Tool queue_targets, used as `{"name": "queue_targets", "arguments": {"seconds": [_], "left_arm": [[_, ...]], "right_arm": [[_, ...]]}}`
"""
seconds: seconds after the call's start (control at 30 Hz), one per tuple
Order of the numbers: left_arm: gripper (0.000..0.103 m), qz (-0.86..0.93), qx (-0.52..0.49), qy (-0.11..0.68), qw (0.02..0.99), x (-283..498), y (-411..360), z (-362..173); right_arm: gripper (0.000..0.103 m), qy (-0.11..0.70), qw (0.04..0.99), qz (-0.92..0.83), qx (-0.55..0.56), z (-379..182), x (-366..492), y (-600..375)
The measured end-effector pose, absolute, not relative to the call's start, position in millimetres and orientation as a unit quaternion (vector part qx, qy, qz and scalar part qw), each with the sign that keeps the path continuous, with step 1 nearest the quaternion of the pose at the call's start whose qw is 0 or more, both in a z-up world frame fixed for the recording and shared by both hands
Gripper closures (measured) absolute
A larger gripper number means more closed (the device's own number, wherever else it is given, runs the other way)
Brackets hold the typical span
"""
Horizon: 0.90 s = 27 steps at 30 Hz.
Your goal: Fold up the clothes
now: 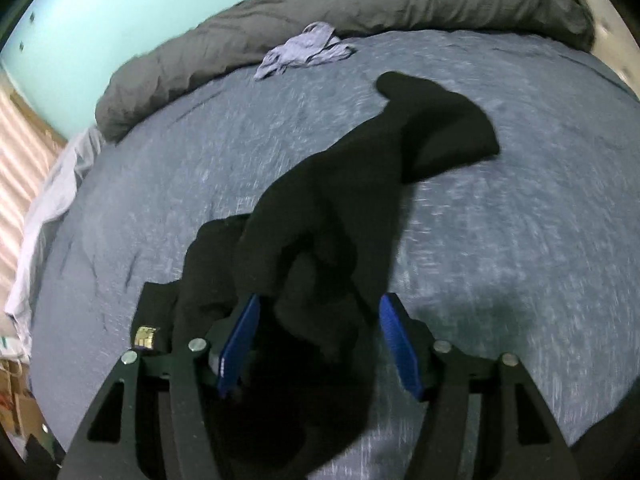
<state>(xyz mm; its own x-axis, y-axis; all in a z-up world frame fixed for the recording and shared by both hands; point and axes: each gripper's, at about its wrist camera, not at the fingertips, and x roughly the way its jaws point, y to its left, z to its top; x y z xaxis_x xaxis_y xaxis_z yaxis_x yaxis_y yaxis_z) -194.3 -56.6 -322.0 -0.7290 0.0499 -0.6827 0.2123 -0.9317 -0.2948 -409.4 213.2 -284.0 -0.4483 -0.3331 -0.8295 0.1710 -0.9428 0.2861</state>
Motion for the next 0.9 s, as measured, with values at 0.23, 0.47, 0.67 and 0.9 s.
{"name": "queue_targets", "arguments": {"seconds": [0.23, 0.47, 0.67, 0.9], "left_arm": [[0.0, -0.913, 0.368, 0.172, 0.044, -195, -52, -322], [0.0, -0.913, 0.367, 0.173, 0.047, -195, -51, -321], [0.0, -0.916, 0.361, 0.168, 0.049, -191, -53, -317], [0.0, -0.916, 0.36, 0.168, 0.051, -190, -52, -316]], "right_arm": [[0.083, -0.032, 0.17, -0.847, 0.504, -292, -410, 192], [0.094, -0.032, 0.178, -0.869, 0.46, -258, -384, 220], [0.095, -0.056, 0.156, -0.892, 0.422, -217, -359, 267], [0.095, -0.093, 0.084, -0.921, 0.37, -182, -324, 337]]}}
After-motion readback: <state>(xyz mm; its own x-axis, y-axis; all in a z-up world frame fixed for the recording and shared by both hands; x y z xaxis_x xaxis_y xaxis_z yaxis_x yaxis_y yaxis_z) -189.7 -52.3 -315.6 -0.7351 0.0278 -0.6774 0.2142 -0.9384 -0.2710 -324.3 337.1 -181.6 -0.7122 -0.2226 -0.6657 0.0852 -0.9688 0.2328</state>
